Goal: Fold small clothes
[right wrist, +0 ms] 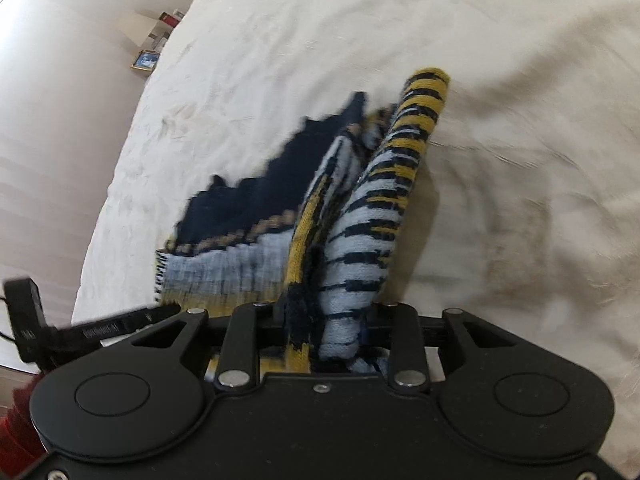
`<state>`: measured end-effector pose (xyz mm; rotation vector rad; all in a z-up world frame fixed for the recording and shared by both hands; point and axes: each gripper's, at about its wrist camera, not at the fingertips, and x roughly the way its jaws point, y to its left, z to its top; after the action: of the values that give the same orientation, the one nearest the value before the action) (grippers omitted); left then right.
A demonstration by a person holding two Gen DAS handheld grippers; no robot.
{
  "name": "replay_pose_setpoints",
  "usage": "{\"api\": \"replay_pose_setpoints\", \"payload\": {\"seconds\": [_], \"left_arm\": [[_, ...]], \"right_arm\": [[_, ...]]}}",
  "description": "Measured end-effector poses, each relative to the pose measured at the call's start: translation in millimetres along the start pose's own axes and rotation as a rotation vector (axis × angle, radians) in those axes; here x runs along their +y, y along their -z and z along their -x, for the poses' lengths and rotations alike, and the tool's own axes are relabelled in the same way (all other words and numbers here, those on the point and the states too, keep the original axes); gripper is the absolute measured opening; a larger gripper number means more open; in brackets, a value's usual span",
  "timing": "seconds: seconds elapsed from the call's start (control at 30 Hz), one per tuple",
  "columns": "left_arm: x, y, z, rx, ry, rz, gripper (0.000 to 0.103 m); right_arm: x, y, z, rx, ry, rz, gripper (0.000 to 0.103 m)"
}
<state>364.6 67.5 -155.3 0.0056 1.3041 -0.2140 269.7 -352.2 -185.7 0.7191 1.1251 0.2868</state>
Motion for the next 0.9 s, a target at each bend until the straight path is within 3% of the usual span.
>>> {"api": "replay_pose_setpoints", "payload": {"seconds": [0.27, 0.6, 0.9], "left_arm": [[49, 20, 17, 0.002, 0.040, 0.036, 0.102], [110, 26, 22, 0.007, 0.050, 0.050, 0.102], [145, 39, 23, 0.021, 0.044, 0.081, 0.102]], "right_arm": [[84, -1, -17, -0.010, -0.010, 0.103, 0.039], [176, 11, -93, 0.054, -0.021, 0.217, 0.039], [213, 37, -159, 0.141, 0.110, 0.333, 0.039]]}}
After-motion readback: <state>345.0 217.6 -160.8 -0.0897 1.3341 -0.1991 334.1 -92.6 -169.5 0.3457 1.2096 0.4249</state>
